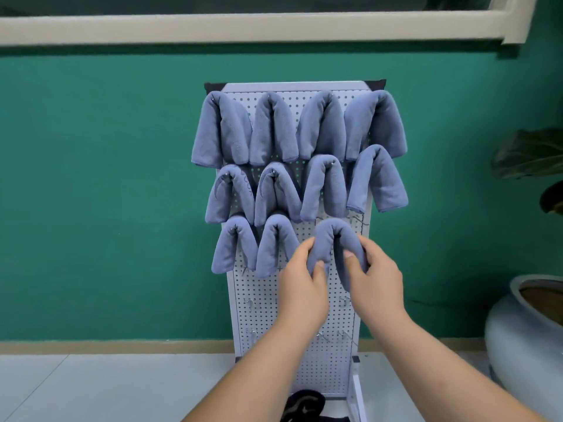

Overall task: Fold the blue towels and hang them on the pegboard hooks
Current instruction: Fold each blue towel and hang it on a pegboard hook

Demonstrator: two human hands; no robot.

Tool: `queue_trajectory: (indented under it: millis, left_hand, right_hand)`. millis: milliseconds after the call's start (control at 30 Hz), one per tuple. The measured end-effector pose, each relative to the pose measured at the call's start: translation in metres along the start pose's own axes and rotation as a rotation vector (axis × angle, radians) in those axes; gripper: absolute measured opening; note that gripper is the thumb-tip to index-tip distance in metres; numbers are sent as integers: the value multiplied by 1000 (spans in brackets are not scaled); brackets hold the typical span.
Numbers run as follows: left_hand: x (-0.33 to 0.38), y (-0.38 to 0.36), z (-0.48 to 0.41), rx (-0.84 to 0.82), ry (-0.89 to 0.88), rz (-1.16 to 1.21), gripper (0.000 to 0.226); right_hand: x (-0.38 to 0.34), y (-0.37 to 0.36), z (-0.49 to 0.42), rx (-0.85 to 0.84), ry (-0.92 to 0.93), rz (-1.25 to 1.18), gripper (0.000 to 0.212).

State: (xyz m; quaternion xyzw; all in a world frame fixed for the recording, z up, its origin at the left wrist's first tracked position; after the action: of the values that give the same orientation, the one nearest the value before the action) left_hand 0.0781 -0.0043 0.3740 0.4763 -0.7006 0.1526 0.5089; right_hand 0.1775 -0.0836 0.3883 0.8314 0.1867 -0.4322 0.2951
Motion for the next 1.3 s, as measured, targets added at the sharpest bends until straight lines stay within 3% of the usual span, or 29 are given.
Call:
queue_trajectory:
  millis: [233, 367, 767, 1000, 1167, 1300]
  left_hand:
    - [18, 6, -61, -8, 0, -59, 40]
    - [-3, -4, -73, -8, 98, -159, 32]
    - [-41, -21, -113, 90, 127, -289, 29]
    - [-103, -34, -68, 73, 97, -294, 9]
    - [-168, -44, 2, -1, 207, -297, 38]
    - [-236, -45, 79, -203, 344, -332, 40]
  right_hand:
    - [-7, 11, -69, 1, 20, 149, 24]
    - [16, 4, -87, -27, -27, 266, 24]
    - [58, -38, -126, -68, -87, 313, 19]
    - [118, -53, -70, -115, 21, 294, 31]
    - [171, -61, 7, -116, -40, 251, 45]
    - [238, -64, 85, -323, -166, 363, 49]
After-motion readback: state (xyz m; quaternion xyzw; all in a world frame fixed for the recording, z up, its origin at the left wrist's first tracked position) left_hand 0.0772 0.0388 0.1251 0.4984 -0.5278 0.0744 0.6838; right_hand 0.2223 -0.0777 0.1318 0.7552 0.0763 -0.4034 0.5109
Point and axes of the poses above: each hand's wrist, its own z-axis away from the middle knuckle, its own y-axis out of the back of the hand, x = y × z, the point moved 1 cm from there along -z, towards the middle knuckle, and after that the axes turned 12 degrees about -x, right-handed, at the moved point
